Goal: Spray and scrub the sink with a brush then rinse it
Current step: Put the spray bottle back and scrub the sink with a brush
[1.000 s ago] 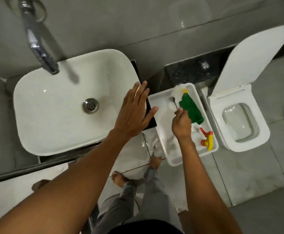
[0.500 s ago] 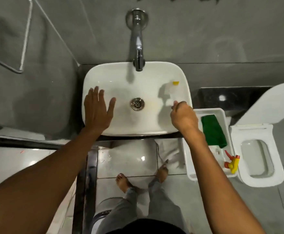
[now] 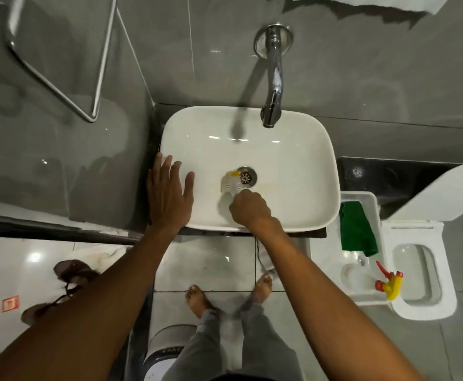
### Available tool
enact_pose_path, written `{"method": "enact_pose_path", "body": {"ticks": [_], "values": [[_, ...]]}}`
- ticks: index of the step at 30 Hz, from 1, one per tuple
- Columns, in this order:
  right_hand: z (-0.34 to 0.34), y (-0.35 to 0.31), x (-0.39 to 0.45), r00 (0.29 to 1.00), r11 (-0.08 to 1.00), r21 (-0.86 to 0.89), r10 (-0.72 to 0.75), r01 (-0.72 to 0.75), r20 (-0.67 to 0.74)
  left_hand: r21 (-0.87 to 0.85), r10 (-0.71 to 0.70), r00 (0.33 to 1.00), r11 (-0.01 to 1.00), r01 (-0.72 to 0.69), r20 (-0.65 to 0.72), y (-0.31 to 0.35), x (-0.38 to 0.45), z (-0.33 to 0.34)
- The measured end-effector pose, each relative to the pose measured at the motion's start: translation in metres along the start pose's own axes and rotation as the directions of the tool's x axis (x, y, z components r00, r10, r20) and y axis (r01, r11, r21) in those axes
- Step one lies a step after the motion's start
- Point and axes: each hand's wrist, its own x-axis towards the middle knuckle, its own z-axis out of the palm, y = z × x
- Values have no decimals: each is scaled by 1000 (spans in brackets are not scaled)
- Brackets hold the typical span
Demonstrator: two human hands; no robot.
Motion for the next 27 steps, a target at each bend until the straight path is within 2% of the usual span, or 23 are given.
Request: {"method": "enact_pose_path", "body": {"ticks": [3, 6, 7, 9, 11, 13, 15, 18, 20, 22, 24, 25, 27], "values": [[-20, 17, 8, 989, 994, 11, 113, -112, -93, -15, -15, 1000, 1000, 15, 1, 0, 2, -1], [-55, 63, 20, 917, 940, 96, 340, -327, -209, -17, -32, 999, 999, 32, 18, 1, 2, -2], [-61, 71, 22, 903, 930, 97, 368, -355, -221, -19, -35, 999, 999, 35, 24, 1, 2, -3], [-56, 60, 24, 939, 953, 53, 302, -298, -166, -20, -31, 999, 999, 31, 29, 2, 2, -4], [-32, 25, 21, 986, 989, 14, 147, -147, -73, -10, -25, 999, 1000, 25, 30, 3, 2, -5], [1, -19, 11, 1000, 1000, 15, 6, -6, 1, -5, -25, 999, 1000, 25, 37, 5, 2, -6], [25, -54, -2, 997, 998, 30, -64, 63, 34, -24, -16, 999, 1000, 17, 40, 5, 2, -7], [20, -52, 7, 1000, 997, 78, -5, 5, -8, -74, -22, 1000, 997, 23, 3, 6, 2, -8], [-7, -17, 24, 988, 986, 119, 126, -115, -90, -112, -32, 999, 993, 30, -17, 8, 1, -8], [-39, 30, 45, 942, 953, 171, 279, -249, -188, -141, -36, 999, 990, 32, -26, 9, 2, -9], [-63, 64, 60, 894, 914, 219, 388, -341, -225, -158, -41, 999, 987, 37, -25, 7, 1, -8], [-66, 68, 67, 894, 915, 214, 386, -341, -229, -166, -46, 999, 985, 41, -24, 7, 0, -8], [-58, 48, 70, 948, 957, 154, 271, -246, -169, -176, -54, 998, 983, 50, -20, 6, 1, -6]]}}
